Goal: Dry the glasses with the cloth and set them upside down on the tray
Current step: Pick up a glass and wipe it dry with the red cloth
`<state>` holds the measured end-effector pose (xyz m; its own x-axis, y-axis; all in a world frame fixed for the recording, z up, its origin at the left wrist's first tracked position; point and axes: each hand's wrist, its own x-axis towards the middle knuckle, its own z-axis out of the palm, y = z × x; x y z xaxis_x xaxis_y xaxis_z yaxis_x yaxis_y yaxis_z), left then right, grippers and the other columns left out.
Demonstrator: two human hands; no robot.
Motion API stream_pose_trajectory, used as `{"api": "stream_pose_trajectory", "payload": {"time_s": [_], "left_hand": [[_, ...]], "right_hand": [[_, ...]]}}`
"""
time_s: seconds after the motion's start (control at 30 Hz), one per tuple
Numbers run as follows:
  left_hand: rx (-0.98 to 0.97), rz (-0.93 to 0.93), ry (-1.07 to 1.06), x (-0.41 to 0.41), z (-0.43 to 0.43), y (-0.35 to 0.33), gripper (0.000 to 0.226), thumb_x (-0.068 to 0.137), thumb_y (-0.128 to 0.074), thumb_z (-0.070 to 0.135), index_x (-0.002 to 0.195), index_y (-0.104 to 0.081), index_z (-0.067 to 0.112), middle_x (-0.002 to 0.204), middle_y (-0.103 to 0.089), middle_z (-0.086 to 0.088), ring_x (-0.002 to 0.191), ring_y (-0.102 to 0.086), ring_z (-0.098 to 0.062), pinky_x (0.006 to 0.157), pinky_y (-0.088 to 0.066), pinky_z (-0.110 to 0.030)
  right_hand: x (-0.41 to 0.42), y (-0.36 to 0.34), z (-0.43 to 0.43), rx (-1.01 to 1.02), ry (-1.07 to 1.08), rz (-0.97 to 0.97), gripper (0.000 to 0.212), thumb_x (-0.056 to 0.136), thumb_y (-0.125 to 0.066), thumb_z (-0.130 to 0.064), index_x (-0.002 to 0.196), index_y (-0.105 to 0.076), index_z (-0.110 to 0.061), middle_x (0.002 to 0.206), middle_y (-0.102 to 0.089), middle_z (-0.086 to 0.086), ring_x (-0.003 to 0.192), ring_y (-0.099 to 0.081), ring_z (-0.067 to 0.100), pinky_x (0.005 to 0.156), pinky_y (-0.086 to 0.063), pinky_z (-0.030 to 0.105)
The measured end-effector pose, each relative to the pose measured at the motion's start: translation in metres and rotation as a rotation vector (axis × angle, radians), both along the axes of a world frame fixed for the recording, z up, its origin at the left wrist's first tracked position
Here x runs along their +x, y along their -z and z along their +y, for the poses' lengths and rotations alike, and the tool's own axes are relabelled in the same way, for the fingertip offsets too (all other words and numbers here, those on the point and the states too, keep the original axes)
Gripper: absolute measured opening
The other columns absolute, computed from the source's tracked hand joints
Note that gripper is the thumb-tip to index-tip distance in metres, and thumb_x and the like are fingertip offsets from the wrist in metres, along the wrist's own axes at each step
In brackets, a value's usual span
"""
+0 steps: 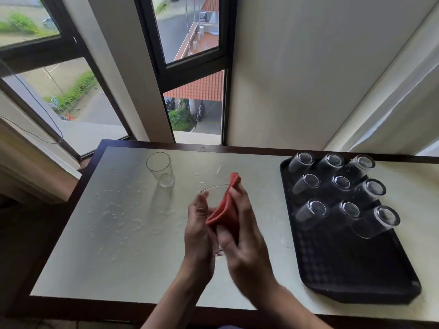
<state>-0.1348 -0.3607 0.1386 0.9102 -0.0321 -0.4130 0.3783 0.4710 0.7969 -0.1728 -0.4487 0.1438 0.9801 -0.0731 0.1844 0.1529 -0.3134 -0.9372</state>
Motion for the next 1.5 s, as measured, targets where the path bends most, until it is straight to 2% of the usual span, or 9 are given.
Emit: {"api": "stream_pose_trajectory", "payload": {"time_s": [0.1, 0.23, 0.37, 0.5, 0.67, 0.87, 1.13, 1.33, 1.5], "left_hand": [[0.01, -0.059, 0.095, -0.01, -0.007, -0.003, 0.064, 0.084, -0.044, 0.062, 0.129, -0.062, 0.019, 0.098, -0.077, -0.009, 0.09, -0.075, -0.023, 0.07, -0.06, -0.032], [0.022, -0.085, 0.173, -0.012, -0.011, -0.013, 0.104, 0.055, -0.067, 0.088, 0.134, -0.062, 0.021, 0.128, -0.071, 0.002, 0.121, -0.065, -0.014, 0.1, -0.048, -0.041], [-0.065, -0.13, 0.162, -0.007, 0.001, -0.008, 0.092, 0.06, -0.078, 0.075, 0.128, -0.067, 0.014, 0.132, -0.068, -0.007, 0.125, -0.064, -0.021, 0.1, -0.05, -0.039], [-0.048, -0.136, 0.173, -0.005, -0.001, -0.006, 0.088, 0.069, -0.075, 0.072, 0.131, -0.064, 0.011, 0.132, -0.067, -0.015, 0.126, -0.062, -0.03, 0.1, -0.05, -0.04], [0.113, -0.133, 0.146, -0.011, -0.011, -0.006, 0.083, 0.072, -0.063, 0.078, 0.131, -0.056, 0.02, 0.122, -0.073, -0.009, 0.114, -0.069, -0.029, 0.089, -0.056, -0.046], [-0.054, -0.009, 0.177, -0.009, -0.009, -0.001, 0.038, 0.088, -0.056, 0.047, 0.094, -0.076, 0.016, 0.096, -0.078, -0.008, 0.084, -0.076, -0.015, 0.071, -0.056, -0.025], [0.112, -0.132, 0.219, -0.014, -0.008, -0.007, 0.066, 0.083, -0.042, 0.063, 0.126, -0.067, 0.02, 0.117, -0.075, -0.002, 0.107, -0.073, -0.024, 0.084, -0.061, -0.042], [-0.025, -0.057, 0.095, -0.012, -0.006, 0.003, 0.067, 0.088, -0.038, 0.058, 0.135, -0.056, 0.014, 0.113, -0.077, -0.006, 0.106, -0.073, -0.017, 0.083, -0.058, -0.027], [0.099, -0.089, 0.146, -0.021, -0.01, 0.001, 0.081, 0.073, -0.056, 0.08, 0.127, -0.061, 0.019, 0.115, -0.073, -0.006, 0.102, -0.072, -0.019, 0.072, -0.058, -0.033]], "right_hand": [[0.031, -0.009, -0.015, 0.438, 0.009, 0.185, 0.035, 0.088, -0.054, -0.043, 0.119, -0.042, -0.031, 0.112, -0.067, 0.003, 0.083, -0.071, 0.025, 0.064, -0.056, 0.036], [0.025, -0.023, -0.016, 0.468, -0.02, 0.196, 0.041, 0.095, -0.043, -0.047, 0.131, -0.049, -0.028, 0.12, -0.069, 0.0, 0.111, -0.067, 0.02, 0.094, -0.052, 0.038], [-0.017, -0.01, 0.002, 0.268, -0.054, 0.125, 0.058, 0.099, -0.041, -0.034, 0.154, -0.023, -0.033, 0.157, -0.033, -0.017, 0.144, -0.032, 0.002, 0.119, -0.031, 0.037], [-0.01, -0.009, -0.002, 0.059, 0.024, 0.147, 0.061, 0.091, -0.04, -0.056, 0.149, -0.027, -0.042, 0.154, -0.036, -0.018, 0.142, -0.035, 0.002, 0.116, -0.035, 0.034], [0.033, -0.008, -0.028, 0.496, 0.042, 0.408, 0.043, 0.093, -0.04, -0.065, 0.117, -0.06, -0.036, 0.115, -0.07, 0.007, 0.105, -0.07, 0.024, 0.094, -0.053, 0.058], [-0.019, 0.005, 0.013, -0.217, 0.108, 0.096, 0.075, 0.093, -0.026, -0.068, 0.157, -0.006, -0.033, 0.165, -0.007, -0.015, 0.15, -0.008, -0.002, 0.122, -0.013, 0.022], [0.026, 0.002, -0.018, 0.53, 0.162, 0.412, 0.043, 0.085, -0.037, -0.07, 0.11, -0.063, -0.046, 0.109, -0.074, 0.001, 0.102, -0.071, 0.027, 0.093, -0.054, 0.059], [-0.018, 0.003, 0.011, -0.136, 0.193, 0.057, 0.064, 0.095, -0.031, -0.055, 0.154, -0.021, -0.033, 0.16, -0.027, -0.013, 0.146, -0.024, 0.0, 0.119, -0.021, 0.019], [0.01, 0.007, -0.009, 0.372, 0.12, 0.341, 0.042, 0.089, -0.035, -0.064, 0.124, -0.054, -0.05, 0.118, -0.07, -0.006, 0.11, -0.067, 0.018, 0.096, -0.053, 0.049]]}}
